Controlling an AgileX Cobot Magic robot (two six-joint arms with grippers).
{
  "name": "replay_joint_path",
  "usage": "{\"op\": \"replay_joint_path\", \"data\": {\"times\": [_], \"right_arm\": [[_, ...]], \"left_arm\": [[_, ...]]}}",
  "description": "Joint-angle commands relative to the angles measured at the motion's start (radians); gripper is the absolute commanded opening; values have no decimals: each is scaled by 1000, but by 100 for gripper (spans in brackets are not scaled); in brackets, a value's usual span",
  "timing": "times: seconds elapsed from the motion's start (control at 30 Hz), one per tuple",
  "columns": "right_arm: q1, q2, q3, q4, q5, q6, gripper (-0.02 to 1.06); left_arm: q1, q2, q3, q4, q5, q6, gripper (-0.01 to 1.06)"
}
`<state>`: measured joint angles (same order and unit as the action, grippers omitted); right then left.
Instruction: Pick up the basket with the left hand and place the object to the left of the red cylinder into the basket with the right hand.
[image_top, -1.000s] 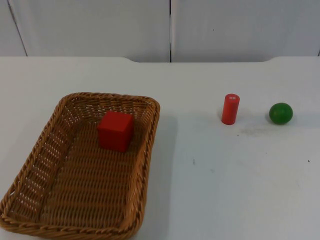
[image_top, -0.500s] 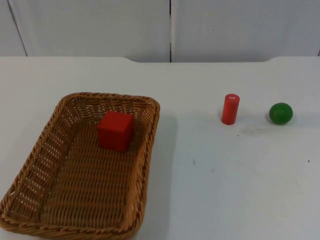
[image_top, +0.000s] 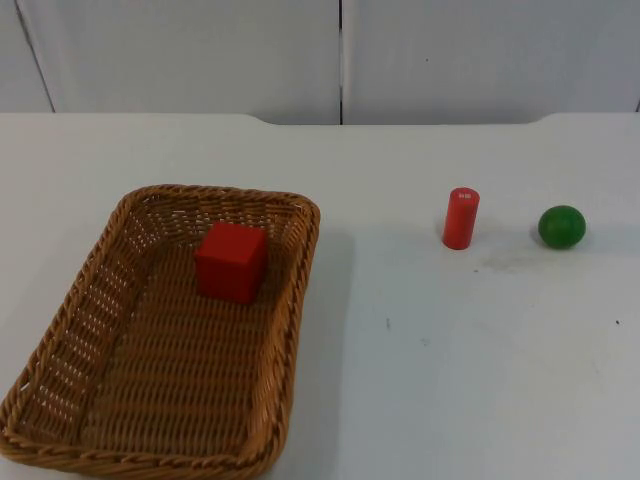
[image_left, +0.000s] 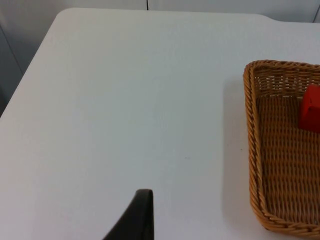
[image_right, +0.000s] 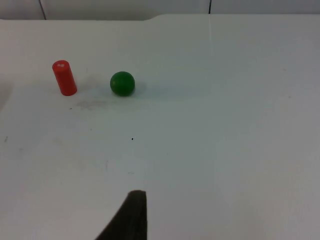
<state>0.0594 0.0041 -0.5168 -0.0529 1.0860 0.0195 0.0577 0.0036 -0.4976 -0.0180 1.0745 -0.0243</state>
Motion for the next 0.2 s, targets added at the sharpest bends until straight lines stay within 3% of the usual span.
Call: {"op": "replay_joint_path", "data": {"times": [0.0,0.17], "right_arm": [[-6,-4,3,4,-8,-8,105],[-6,-4,3,4,-8,-8,105]], "left_arm": [[-1,-4,4,-1,0,0,105],[0,-4,4,-1,0,0,105]]}}
